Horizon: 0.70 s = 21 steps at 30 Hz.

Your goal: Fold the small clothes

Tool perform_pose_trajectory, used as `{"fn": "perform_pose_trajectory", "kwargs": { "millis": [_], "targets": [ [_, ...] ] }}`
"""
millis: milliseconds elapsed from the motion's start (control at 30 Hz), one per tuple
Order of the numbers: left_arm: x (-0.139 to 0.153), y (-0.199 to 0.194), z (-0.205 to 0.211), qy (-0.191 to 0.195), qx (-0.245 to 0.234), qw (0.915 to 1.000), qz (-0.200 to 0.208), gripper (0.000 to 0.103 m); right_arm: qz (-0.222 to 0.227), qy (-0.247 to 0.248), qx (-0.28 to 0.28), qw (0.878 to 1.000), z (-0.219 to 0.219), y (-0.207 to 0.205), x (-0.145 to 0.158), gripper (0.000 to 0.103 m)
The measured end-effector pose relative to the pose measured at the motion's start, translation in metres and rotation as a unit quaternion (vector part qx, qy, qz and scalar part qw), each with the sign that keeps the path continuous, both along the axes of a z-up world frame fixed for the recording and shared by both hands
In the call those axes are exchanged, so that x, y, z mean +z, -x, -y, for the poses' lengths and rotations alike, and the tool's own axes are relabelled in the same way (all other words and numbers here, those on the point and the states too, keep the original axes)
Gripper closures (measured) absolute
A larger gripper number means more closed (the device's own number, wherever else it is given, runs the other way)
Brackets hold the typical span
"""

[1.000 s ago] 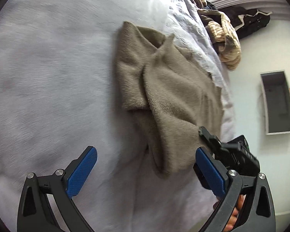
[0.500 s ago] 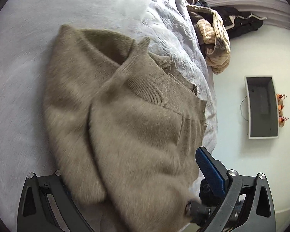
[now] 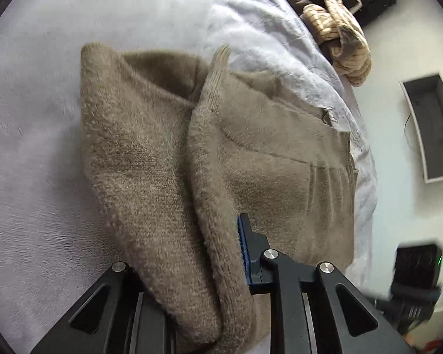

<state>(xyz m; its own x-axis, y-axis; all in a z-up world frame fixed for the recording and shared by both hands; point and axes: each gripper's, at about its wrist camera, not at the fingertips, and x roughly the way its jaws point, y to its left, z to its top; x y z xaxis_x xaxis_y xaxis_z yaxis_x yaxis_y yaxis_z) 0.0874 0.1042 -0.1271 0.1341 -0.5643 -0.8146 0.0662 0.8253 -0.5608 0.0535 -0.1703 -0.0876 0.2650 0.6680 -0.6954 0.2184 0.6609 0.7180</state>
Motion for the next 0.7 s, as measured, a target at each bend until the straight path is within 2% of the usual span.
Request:
{"fn": "perform_pose_trajectory", "kwargs": {
  "millis": [133, 267, 367, 467, 567, 633, 700],
  "targets": [
    [0.024, 0.003, 0.016, -0.03, -0.013, 0.9989, 0.034, 0.081, 0.01, 0.061, -0.005, 0.998, 0.01, -0.032, -0.012, 0.089],
    [0.05, 0.005, 0.03, -0.048, -0.023, 0.9965, 0.065, 0.083, -0.014, 0.107, 0.023, 0.994, 0.002, -0.056, -0.043, 0.09],
    [0.069, 0.005, 0.05, -0.055, -0.038, 0.9946, 0.08, 0.083, -0.019, 0.134, 0.048, 0.99, -0.008, -0.061, -0.06, 0.094],
    [0.086, 0.005, 0.082, -0.076, -0.067, 0.9897, 0.101, 0.083, -0.005, 0.152, 0.07, 0.986, -0.015, -0.06, -0.059, 0.094],
    [0.104, 0.006, 0.114, -0.098, -0.098, 0.9831, 0.12, 0.083, -0.006, 0.117, 0.07, 0.991, -0.004, -0.056, -0.054, 0.094],
    [0.117, 0.005, 0.137, -0.112, -0.122, 0.9774, 0.132, 0.083, -0.008, 0.06, 0.036, 0.997, 0.022, -0.05, -0.048, 0.094],
    [0.129, 0.007, 0.168, -0.13, -0.156, 0.9677, 0.149, 0.083, 0.004, 0.025, -0.004, 1.0, 0.051, -0.041, -0.039, 0.093]
  ]
}}
